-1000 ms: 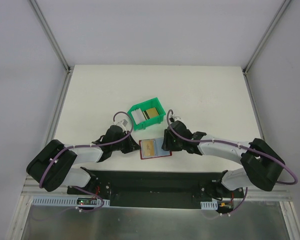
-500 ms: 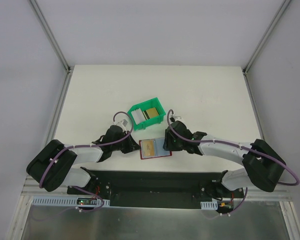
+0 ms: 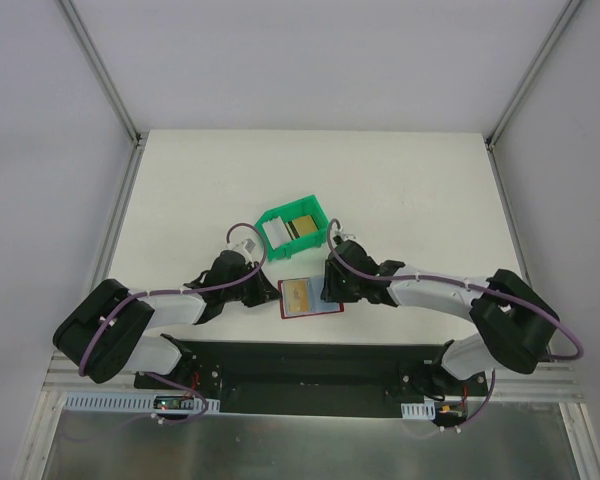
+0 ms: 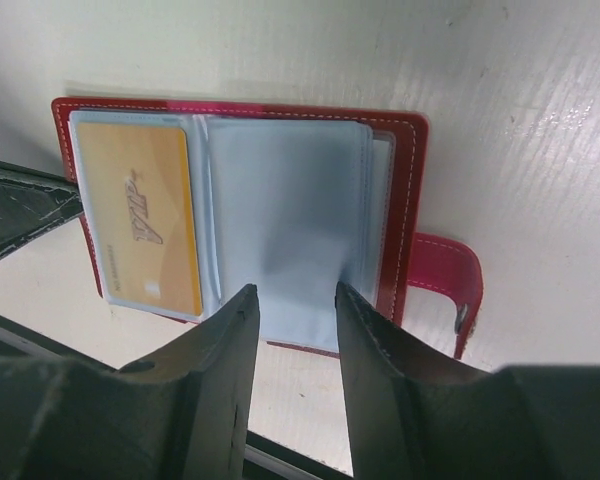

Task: Put the credit cards into the card holder
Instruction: Turn over the card slot in the card holder.

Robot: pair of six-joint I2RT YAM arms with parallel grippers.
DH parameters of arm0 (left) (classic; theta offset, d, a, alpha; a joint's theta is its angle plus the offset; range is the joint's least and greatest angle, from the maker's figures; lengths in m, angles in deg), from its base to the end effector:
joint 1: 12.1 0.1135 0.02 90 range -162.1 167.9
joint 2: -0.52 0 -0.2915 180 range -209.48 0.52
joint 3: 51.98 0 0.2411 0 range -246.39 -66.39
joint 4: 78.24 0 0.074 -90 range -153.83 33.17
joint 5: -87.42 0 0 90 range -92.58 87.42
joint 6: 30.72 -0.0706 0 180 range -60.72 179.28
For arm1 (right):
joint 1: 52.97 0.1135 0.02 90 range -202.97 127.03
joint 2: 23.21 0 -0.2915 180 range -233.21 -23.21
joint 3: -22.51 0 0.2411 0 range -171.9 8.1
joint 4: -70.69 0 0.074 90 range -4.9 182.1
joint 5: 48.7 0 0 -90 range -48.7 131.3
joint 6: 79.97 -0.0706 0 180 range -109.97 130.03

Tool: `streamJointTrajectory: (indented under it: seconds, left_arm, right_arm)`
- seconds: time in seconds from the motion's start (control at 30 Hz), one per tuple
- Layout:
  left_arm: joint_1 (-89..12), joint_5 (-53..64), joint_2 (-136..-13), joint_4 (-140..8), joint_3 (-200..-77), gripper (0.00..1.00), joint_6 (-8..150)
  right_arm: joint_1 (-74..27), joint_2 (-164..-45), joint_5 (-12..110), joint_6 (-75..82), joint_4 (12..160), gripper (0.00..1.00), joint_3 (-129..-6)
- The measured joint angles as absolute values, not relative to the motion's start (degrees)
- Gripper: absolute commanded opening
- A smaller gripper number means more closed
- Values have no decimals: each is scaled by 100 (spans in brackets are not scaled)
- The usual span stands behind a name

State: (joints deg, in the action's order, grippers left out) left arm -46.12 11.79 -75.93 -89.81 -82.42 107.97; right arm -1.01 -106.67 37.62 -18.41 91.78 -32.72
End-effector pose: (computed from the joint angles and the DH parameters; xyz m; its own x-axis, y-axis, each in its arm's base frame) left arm 0.1863 -0.1469 0.1429 -0.8440 -0.3082 -0.4390 0.1177 0.6921 -0.7121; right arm 0.1844 0.2283 0.1795 -0.7729 -0.2166 -0.5963 -0.4459 0.8541 0.2676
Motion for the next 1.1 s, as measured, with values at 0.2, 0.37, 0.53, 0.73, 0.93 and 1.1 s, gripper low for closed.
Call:
streamJointTrajectory:
  seconds: [0.2,0.37,0.53,0.73,0.93,1.1]
  left_arm:
    - [-4610,1184,-7603,-8990,-8242,0,10797]
    - [-4610,1190,-7628,-8996,-8258,0,10799]
    - [-4610,1188,-7641,-9012,-8260,0,10832]
    - [-4610,1188,-7713,-9073,-8260,0,10950]
    - [-4612,1195,-7791,-9162,-8260,0,10996]
    - [-4612,1197,-7822,-9191,-8266,0,11040]
  right_arm:
    - [-109,-10958,4004,-1865,9023,38,-3482]
    - [-114,-11500,4605,-1841,8614,38,-3842]
    - [-96,-11784,5222,-1756,8164,38,-3962]
    - [61,-11775,5969,-1581,7700,40,-4043]
    - [162,-11297,6175,-1448,7473,41,-3978]
    - [162,-10728,6028,-1288,7541,42,-3879]
